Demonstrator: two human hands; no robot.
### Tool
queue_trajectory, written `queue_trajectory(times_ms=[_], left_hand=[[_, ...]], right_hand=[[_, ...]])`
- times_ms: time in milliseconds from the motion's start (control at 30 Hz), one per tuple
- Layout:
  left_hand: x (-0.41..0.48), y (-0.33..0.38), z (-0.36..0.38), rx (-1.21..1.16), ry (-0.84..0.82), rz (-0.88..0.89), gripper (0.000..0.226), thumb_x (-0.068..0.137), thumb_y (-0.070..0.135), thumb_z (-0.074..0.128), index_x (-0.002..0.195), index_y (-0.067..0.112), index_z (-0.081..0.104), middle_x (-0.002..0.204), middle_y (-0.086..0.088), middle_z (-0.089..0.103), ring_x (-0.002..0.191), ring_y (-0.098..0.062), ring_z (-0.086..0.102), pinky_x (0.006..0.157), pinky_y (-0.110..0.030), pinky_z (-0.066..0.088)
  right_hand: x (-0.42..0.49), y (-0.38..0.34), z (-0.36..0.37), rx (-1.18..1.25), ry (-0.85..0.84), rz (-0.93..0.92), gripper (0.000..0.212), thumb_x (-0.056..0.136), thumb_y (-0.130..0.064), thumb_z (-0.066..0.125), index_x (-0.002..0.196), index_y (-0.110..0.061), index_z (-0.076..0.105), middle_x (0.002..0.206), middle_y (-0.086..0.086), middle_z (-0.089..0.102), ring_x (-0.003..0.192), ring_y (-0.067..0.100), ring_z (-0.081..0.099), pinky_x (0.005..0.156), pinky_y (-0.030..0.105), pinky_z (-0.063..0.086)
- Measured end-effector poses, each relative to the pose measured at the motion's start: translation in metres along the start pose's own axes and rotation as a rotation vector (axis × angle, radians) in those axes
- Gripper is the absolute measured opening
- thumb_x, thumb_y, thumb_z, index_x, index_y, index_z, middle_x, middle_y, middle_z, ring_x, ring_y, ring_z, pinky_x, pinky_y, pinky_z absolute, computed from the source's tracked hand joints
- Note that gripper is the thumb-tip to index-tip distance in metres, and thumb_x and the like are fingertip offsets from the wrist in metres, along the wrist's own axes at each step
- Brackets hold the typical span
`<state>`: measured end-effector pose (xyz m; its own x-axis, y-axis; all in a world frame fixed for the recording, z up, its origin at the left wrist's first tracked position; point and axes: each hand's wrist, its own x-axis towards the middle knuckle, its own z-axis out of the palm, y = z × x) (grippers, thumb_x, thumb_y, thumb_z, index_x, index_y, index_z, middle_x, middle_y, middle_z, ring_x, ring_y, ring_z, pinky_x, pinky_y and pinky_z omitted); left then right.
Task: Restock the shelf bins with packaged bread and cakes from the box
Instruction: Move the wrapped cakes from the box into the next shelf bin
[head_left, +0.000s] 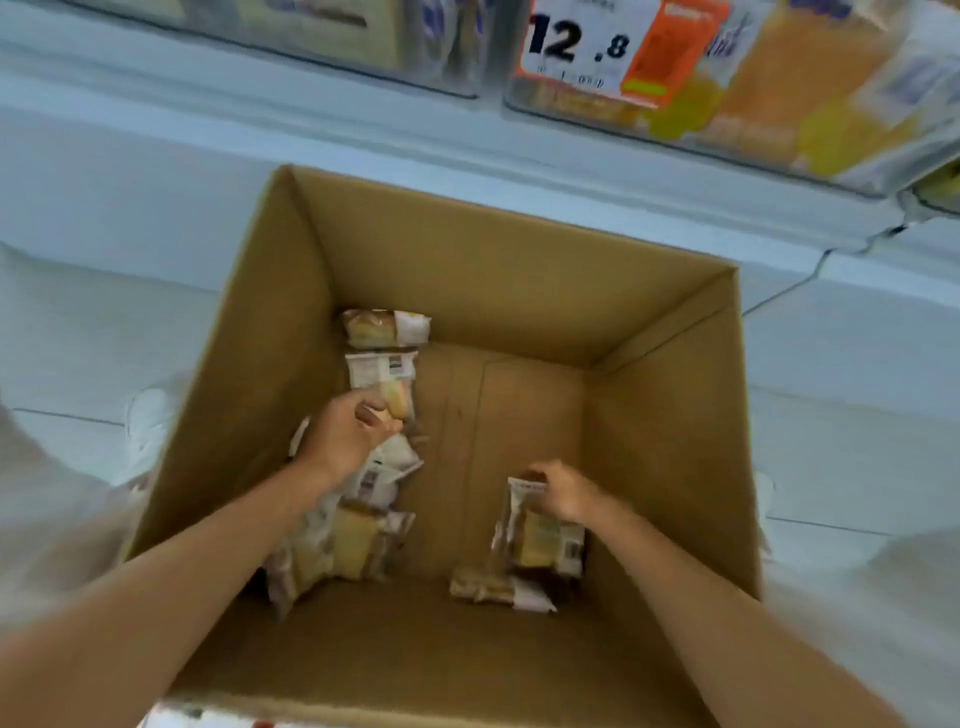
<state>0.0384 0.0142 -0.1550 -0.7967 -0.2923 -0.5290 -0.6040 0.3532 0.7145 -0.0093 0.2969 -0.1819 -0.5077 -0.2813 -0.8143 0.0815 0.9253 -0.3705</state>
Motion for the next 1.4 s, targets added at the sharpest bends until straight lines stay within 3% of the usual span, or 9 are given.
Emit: queue_trajectory(times_ms=[133, 267, 400, 633, 767, 900, 1000, 1167, 1400], left_hand=[[0.003, -0.014, 0.011, 0.056, -0.082, -0.038, 0.022, 0.084, 0.021, 0.077, 0.099, 0.012, 0.064, 0.081, -0.005, 0.061, 0.078, -0.018, 0.059, 0.072, -0.03, 0.048], [-0.001, -0.012, 0.026, 0.011, -0.184, -0.068, 0.023, 0.083, 0.015, 0.076, 0.101, 0.007, 0.065, 0.085, -0.009, 0.062, 0.09, -0.026, 0.064, 0.081, -0.034, 0.053], [-0.01, 0.006, 0.043, 0.054, -0.443, -0.128, 0.065, 0.082, 0.041, 0.075, 0.137, 0.016, 0.05, 0.131, 0.002, 0.053, 0.123, -0.021, 0.053, 0.102, -0.033, 0.044], [-0.01, 0.043, 0.035, -0.495, -0.299, -0.445, 0.031, 0.094, 0.016, 0.063, 0.123, 0.007, 0.056, 0.104, -0.002, 0.066, 0.091, -0.015, 0.064, 0.059, -0.021, 0.056], [-0.009, 0.059, 0.001, -0.717, -0.5, -0.643, 0.026, 0.096, 0.026, 0.058, 0.114, 0.007, 0.059, 0.102, -0.019, 0.071, 0.089, -0.025, 0.07, 0.066, -0.03, 0.061], [-0.013, 0.065, -0.005, -0.202, -0.581, -0.449, 0.081, 0.088, 0.079, 0.025, 0.148, 0.025, 0.038, 0.153, -0.009, 0.037, 0.14, -0.031, 0.036, 0.108, -0.052, 0.036], [-0.021, 0.072, -0.004, -0.297, -0.679, -0.262, 0.089, 0.076, 0.085, 0.026, 0.133, 0.024, 0.054, 0.128, -0.002, 0.065, 0.126, -0.019, 0.055, 0.109, -0.04, 0.036], [-0.007, 0.041, 0.006, -0.16, -0.432, -0.147, 0.034, 0.08, 0.045, 0.072, 0.098, 0.016, 0.065, 0.101, -0.01, 0.07, 0.089, -0.017, 0.06, 0.075, -0.03, 0.046], [0.009, -0.007, 0.009, -0.293, -0.263, -0.29, 0.035, 0.088, 0.039, 0.069, 0.113, 0.016, 0.062, 0.106, 0.001, 0.067, 0.098, -0.013, 0.061, 0.087, -0.029, 0.048]], right_hand=[[0.025, 0.024, 0.033, -0.051, -0.059, 0.063, 0.053, 0.09, -0.018, 0.061, 0.141, -0.021, 0.048, 0.136, 0.007, 0.056, 0.121, 0.025, 0.055, 0.098, 0.031, 0.047], [0.036, 0.022, 0.041, -0.026, 0.046, 0.037, 0.021, 0.092, -0.015, 0.059, 0.11, -0.009, 0.068, 0.108, 0.012, 0.069, 0.102, 0.028, 0.063, 0.088, 0.037, 0.051], [0.019, -0.023, 0.013, 0.21, 0.059, -0.129, 0.017, 0.093, -0.014, 0.063, 0.109, -0.011, 0.069, 0.102, -0.001, 0.067, 0.096, 0.015, 0.062, 0.077, 0.022, 0.047], [-0.028, -0.081, -0.037, 0.311, 0.158, -0.347, 0.083, 0.079, -0.02, 0.08, 0.148, -0.026, 0.035, 0.144, -0.005, 0.04, 0.132, 0.008, 0.037, 0.107, 0.025, 0.033], [-0.042, -0.072, -0.045, 0.169, 0.304, -0.424, 0.04, 0.081, -0.02, 0.077, 0.117, -0.022, 0.061, 0.114, -0.005, 0.063, 0.104, 0.01, 0.058, 0.091, 0.03, 0.048], [-0.05, -0.065, -0.06, 0.391, 0.234, -0.344, 0.022, 0.086, -0.028, 0.073, 0.102, -0.014, 0.067, 0.097, 0.002, 0.071, 0.089, 0.014, 0.068, 0.078, 0.031, 0.054], [-0.049, -0.059, -0.058, 0.451, 0.158, -0.284, 0.024, 0.088, -0.035, 0.07, 0.101, -0.015, 0.069, 0.097, 0.004, 0.074, 0.093, 0.018, 0.071, 0.09, 0.04, 0.054], [-0.035, -0.047, -0.047, 0.76, 0.001, -0.197, 0.043, 0.083, -0.049, 0.064, 0.121, -0.03, 0.058, 0.122, -0.001, 0.066, 0.116, 0.015, 0.059, 0.105, 0.035, 0.043], [0.028, 0.006, 0.004, 0.303, 0.017, 0.098, 0.064, 0.088, -0.018, 0.07, 0.145, -0.024, 0.042, 0.149, 0.004, 0.043, 0.133, 0.023, 0.044, 0.095, 0.026, 0.04]])
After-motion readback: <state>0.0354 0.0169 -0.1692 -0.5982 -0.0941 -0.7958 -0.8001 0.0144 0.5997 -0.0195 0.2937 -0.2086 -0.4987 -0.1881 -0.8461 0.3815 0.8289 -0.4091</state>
